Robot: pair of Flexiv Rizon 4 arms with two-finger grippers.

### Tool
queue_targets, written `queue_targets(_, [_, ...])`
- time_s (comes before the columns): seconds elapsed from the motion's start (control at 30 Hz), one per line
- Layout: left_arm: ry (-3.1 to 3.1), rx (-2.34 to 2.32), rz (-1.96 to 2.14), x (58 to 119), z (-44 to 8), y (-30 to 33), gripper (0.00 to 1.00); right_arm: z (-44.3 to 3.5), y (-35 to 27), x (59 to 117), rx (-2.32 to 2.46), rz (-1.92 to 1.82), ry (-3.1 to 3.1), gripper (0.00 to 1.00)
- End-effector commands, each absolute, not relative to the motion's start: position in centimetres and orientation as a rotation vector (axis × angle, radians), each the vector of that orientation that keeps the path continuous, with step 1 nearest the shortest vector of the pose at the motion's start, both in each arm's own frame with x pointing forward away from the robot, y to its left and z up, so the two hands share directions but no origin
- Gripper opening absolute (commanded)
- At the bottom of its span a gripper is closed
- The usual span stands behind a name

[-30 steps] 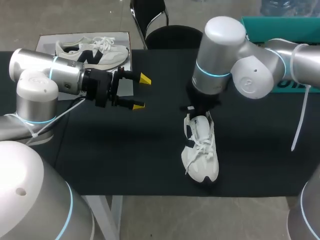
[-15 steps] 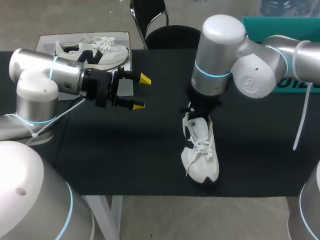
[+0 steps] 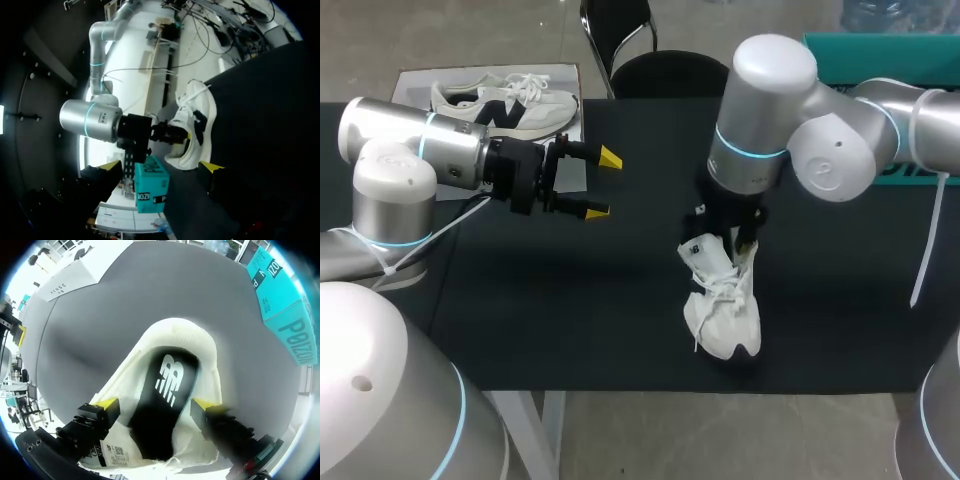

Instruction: Take the shoe out of the shoebox, open the shoe tongue, remove and reinsert the insole, then place the shoe into the shoebox

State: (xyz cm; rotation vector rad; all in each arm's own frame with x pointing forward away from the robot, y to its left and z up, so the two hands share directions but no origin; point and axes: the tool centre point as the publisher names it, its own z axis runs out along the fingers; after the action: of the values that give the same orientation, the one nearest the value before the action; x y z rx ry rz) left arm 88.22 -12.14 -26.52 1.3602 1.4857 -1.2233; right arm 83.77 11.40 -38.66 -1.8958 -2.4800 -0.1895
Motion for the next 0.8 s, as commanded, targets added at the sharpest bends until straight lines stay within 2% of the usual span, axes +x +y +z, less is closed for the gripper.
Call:
queue_targets(0.03, [1.486, 1.362, -1.223, 88.3, -26.5, -12.2, 1.00, -37.4, 10.6, 83.7, -1.910, -0.210, -2.493, 1.00])
queue_targets(0.8, [1.486, 1.362, -1.223, 88.3, -26.5, -12.2, 1.00, -31.7, 10.5, 84.1, -1.930, -0.225, -2.586, 1.00])
